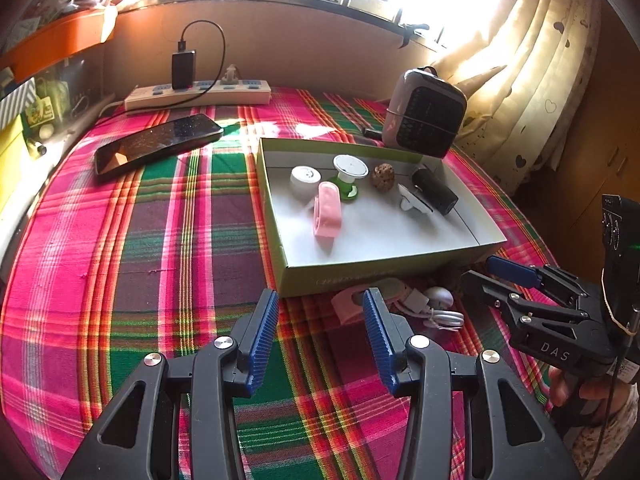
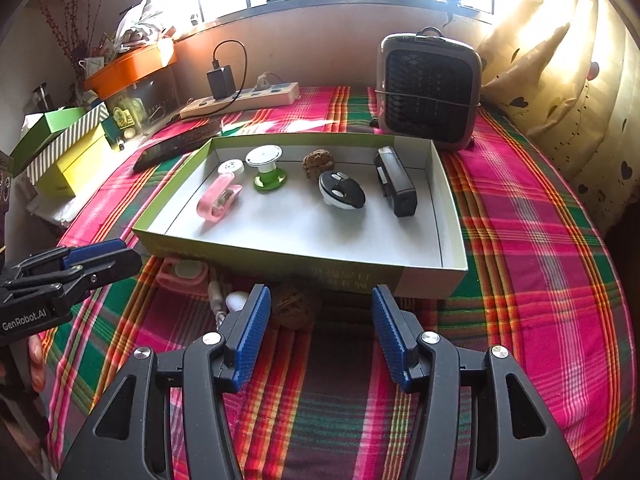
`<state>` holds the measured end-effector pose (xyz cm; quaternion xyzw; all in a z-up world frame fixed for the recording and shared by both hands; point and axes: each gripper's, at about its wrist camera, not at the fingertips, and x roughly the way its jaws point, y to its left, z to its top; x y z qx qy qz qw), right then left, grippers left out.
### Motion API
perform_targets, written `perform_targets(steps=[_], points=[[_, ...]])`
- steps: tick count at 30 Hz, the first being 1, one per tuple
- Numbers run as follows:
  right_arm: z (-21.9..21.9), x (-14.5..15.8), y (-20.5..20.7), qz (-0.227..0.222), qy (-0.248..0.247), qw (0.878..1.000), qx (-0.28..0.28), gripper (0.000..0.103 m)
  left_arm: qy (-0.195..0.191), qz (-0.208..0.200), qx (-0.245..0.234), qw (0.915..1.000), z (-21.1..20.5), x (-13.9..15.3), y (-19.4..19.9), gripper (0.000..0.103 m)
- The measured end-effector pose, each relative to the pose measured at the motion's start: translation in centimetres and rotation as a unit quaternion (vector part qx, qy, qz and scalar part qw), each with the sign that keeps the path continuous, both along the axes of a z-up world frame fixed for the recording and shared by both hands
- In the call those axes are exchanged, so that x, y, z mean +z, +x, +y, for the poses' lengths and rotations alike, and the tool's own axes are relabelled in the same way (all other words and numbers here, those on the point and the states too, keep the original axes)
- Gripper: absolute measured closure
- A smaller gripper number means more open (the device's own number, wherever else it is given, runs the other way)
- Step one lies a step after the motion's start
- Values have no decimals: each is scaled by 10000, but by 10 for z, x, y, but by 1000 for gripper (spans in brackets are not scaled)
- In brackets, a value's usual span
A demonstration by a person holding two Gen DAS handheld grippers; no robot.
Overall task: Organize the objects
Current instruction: 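Grasp the second walnut with the right gripper while the left gripper moves toward the pink-and-mint clip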
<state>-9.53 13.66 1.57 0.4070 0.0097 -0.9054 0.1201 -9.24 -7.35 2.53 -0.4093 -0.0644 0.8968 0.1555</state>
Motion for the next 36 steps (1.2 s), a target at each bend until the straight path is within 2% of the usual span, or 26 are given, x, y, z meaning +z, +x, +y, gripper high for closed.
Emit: perform_targets(steps=[11,19,21,24,36], points=[[-3,-12,-13,-250,-85,9994,-206,50,2,-236,-381,9990,10,-13,-8,61],[-3,-14,-14,-310,-54,9993,-222,50,-140,-230,-602,9978,19,-14,-13,60],[-3,-14,-13,-306,-86,9993,-195,55,-171,-236,-639,9975,22,-15,-14,60],[-1,-13,-12,-300,-68,9993,-204,71,-202,-241,-712,9970,26,-16,-14,60],[11,-13,-1,-302,-62,9991,-307,71,-195,-246,-1045,9940,42,-16,-7,61]])
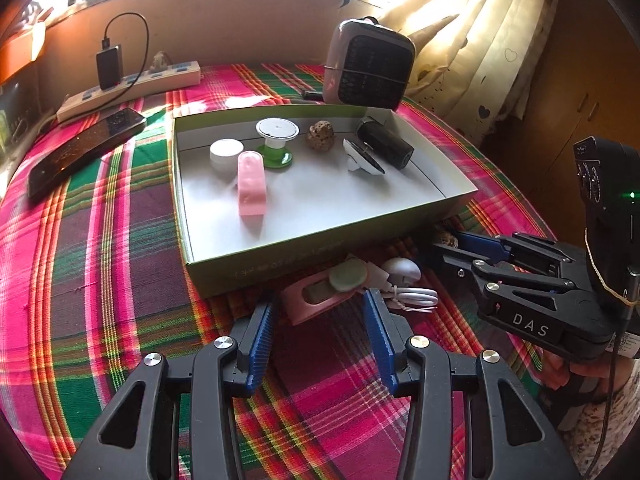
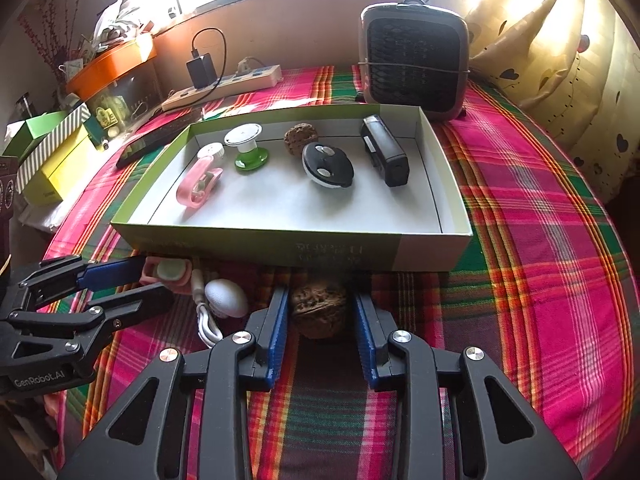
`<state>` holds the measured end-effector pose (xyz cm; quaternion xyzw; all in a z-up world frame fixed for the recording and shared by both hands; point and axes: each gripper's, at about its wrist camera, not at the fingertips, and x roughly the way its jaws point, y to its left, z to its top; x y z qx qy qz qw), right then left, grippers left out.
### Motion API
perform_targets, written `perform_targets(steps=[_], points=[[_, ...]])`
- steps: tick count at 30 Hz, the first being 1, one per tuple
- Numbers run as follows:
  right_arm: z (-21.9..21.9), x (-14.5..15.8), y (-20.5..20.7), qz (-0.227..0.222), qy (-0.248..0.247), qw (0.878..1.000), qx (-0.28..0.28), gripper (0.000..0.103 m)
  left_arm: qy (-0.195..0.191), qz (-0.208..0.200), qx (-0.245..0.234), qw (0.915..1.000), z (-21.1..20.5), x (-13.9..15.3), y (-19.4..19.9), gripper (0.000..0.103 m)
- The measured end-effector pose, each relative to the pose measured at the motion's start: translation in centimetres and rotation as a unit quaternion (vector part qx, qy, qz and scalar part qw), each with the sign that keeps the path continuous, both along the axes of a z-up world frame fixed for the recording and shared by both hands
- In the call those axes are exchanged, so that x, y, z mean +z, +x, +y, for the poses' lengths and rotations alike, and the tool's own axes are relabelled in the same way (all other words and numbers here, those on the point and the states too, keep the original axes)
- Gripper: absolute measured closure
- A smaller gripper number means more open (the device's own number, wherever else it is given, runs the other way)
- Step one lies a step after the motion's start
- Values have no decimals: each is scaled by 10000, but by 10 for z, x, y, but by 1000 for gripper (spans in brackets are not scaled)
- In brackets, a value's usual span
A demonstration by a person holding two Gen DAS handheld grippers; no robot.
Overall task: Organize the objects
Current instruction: 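Grasp the second walnut with the right gripper while the left gripper moves toward the pink-and-mint clip, then grasp the pink-and-mint clip with the left gripper while the right gripper holds the walnut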
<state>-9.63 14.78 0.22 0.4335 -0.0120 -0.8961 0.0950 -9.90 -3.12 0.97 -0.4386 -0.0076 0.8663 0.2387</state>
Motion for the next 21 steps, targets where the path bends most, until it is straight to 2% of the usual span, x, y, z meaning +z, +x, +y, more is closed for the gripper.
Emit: perform_targets(steps=[6,9,12,16,19,21], points=[[6,0,7,-9,-7,10000,-44,71,10,-21,-299,9995,10,1,15,60],[7,0,9,-7,13,10000,-44,71,-140,63,-349,9993,11,2,19,60],[9,0,12,-8,20,10000,-53,71,-273,231,-306,9989,9,5,15,60],[14,0,14,-8,72,9999,-79,71,-382,251,-361,9983,11,5,8,61],[19,0,15,-8,45,9999,-99,71,-444,351,-572,9968,17,6,9,60],[20,0,15,-6,58,9999,-94,71,-500,273,-678,9961,23,2,6,60]])
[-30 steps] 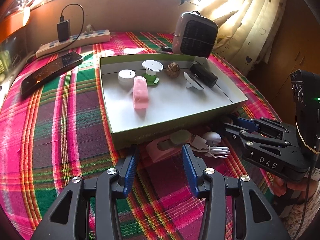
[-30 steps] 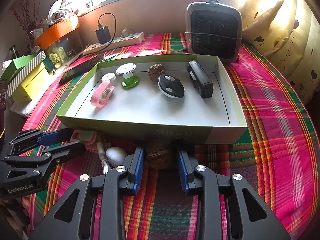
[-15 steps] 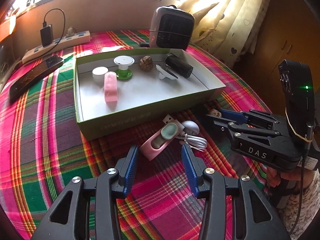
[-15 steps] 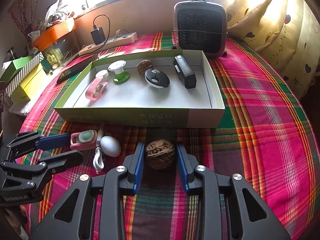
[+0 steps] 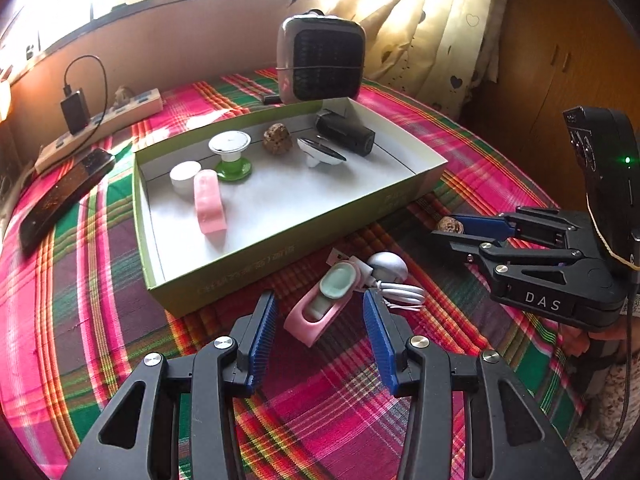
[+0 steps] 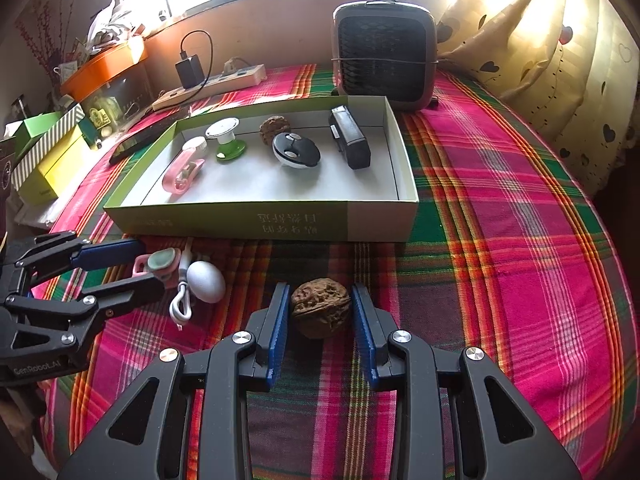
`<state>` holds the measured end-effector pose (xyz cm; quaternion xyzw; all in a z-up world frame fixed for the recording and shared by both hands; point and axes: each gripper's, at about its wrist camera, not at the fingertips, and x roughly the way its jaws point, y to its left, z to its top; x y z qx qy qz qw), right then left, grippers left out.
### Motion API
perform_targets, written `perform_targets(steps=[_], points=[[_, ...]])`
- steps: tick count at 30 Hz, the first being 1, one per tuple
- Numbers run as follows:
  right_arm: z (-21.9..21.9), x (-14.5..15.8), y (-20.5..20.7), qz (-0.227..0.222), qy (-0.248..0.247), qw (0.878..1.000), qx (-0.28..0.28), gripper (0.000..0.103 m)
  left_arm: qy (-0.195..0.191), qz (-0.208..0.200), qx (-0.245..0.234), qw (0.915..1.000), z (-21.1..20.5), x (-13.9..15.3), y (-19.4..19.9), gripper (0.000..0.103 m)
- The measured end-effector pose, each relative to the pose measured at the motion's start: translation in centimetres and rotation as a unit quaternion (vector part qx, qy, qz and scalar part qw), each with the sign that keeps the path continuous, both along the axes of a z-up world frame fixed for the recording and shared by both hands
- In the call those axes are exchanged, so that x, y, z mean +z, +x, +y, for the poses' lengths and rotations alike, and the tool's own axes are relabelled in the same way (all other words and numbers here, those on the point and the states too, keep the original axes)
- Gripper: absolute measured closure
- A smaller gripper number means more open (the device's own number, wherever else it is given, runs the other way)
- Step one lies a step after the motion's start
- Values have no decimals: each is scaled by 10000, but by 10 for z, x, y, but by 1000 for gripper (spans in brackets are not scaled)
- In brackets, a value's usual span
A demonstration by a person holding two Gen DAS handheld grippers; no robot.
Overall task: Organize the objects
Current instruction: 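Grasp the pink-and-mint clip with the left gripper while the right gripper holds the walnut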
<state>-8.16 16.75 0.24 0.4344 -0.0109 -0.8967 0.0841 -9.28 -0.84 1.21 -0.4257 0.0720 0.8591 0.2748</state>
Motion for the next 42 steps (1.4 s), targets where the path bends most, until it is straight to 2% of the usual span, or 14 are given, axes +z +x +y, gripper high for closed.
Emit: perform_targets(steps=[4,11,17,22,42], points=[[4,0,1,9,-14,10000,20,71,-171,22,9,9999,9,-5,1,60],[4,-1,0,42,-14,10000,87,71,-212,83,179,9996,10,-6,0,62],[6,-1,0,46,-77,9999,106,71,-410,199,305,9985,15,-7,3,74],[6,-1,0,48,-77,9999,110,71,-390,197,411,9982,13,-7,5,87],[5,0,0,55,-58,9999,108,71,-234,152,565,9980,9,-8,8,87]])
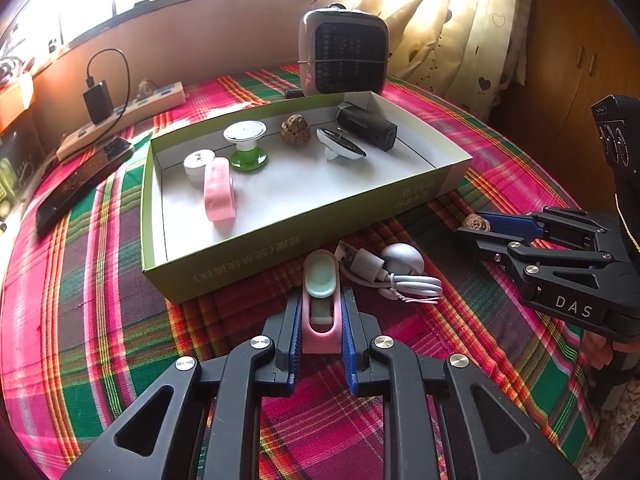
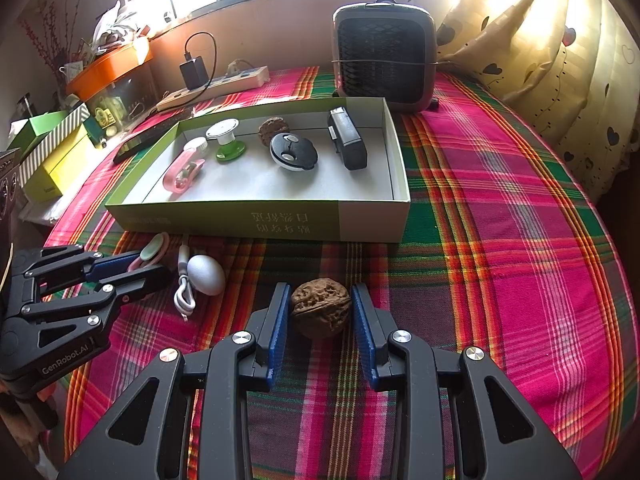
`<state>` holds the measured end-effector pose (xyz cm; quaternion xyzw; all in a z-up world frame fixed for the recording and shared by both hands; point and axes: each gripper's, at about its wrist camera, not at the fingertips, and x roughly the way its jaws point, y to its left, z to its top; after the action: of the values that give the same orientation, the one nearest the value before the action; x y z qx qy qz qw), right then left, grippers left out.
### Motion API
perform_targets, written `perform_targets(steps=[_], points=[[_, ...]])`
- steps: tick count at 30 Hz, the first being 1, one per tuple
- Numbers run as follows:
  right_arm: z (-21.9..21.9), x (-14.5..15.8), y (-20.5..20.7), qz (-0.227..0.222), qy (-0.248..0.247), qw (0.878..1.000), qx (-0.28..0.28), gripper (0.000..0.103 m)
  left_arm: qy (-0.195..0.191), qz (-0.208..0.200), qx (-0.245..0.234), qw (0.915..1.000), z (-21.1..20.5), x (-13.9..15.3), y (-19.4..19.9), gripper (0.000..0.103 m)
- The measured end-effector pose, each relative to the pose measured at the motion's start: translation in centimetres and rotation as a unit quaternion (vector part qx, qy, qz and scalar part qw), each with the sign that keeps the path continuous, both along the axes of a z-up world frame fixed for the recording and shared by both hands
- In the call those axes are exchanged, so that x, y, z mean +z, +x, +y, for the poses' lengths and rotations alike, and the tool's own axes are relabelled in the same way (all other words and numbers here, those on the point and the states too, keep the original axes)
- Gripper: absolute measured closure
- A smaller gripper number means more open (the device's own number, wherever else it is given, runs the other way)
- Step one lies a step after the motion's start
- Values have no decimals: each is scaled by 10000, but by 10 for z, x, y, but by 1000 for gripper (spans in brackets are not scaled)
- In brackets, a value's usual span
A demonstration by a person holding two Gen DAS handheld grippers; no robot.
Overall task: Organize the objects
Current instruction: 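Grasp the pink-and-mint clip with the left gripper while the right gripper holds the walnut, then carry the pink-and-mint clip and walnut into the box with both grippers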
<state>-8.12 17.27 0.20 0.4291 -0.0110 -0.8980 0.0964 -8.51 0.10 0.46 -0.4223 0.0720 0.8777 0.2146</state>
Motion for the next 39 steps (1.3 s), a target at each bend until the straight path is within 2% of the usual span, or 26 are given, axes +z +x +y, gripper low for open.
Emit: perform_targets(steps=[11,22,34,39], points=[[-1,5,2,86,-22,9999,80,71,85,-19,113,9999,-5,4,-1,87],[0,30,-3,374,11,9992,157,71,195,181,46,9996,-6,31,-2,87],[-11,65,-32,708,376,9960,385,71,438,200,194,9987,-4,53,-33,87],[-13,83,-53,832,371,9949,428,71,525,192,203,9982,-2,64,-49,87]])
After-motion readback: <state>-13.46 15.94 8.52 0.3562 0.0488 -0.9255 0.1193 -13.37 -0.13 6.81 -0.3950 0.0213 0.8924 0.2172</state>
